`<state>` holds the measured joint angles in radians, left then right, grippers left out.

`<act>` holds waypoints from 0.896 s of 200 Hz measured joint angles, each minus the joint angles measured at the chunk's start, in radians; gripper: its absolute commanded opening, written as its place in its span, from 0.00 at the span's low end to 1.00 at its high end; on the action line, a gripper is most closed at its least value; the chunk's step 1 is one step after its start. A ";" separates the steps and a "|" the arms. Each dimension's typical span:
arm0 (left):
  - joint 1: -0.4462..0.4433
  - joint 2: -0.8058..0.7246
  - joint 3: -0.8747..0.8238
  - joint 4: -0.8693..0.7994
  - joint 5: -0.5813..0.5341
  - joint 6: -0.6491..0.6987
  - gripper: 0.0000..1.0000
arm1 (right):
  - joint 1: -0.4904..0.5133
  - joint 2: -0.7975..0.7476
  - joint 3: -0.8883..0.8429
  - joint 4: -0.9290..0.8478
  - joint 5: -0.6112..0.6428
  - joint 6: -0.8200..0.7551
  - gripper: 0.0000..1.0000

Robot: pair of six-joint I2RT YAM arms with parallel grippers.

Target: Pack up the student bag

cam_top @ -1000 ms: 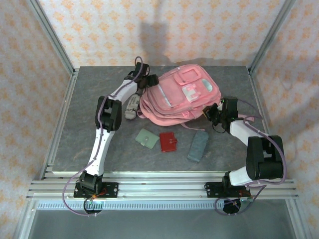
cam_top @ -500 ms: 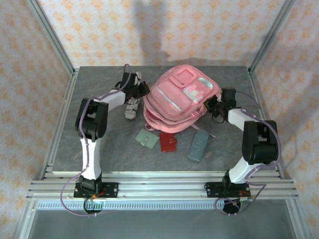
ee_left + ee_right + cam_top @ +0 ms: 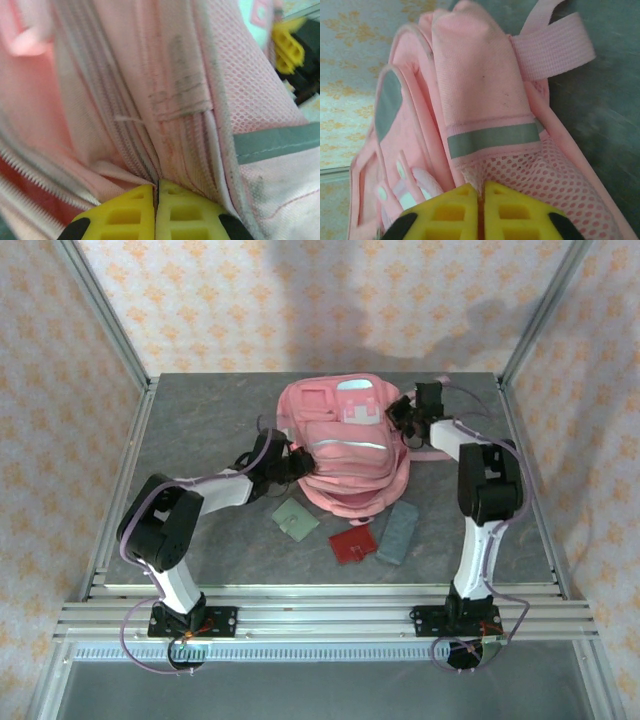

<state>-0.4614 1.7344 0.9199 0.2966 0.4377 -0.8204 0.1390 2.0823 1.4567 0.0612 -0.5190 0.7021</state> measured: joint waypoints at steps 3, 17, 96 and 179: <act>-0.008 0.000 0.000 0.006 -0.004 -0.003 0.00 | 0.005 0.012 0.021 -0.003 0.002 -0.003 0.21; -0.043 0.006 0.002 0.040 -0.027 -0.028 0.00 | 0.022 0.060 0.110 -0.032 0.005 -0.016 0.31; -0.195 0.307 0.318 0.164 -0.108 -0.129 0.20 | 0.153 0.146 0.496 -0.471 0.144 -0.197 0.51; -0.159 0.133 0.213 0.163 -0.053 -0.129 0.73 | 0.137 -0.334 0.058 -0.525 0.263 -0.262 0.51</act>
<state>-0.6201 1.8671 1.1332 0.4591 0.3847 -0.9493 0.2760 1.7485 1.5150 -0.4633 -0.2558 0.4400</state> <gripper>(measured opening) 0.675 0.513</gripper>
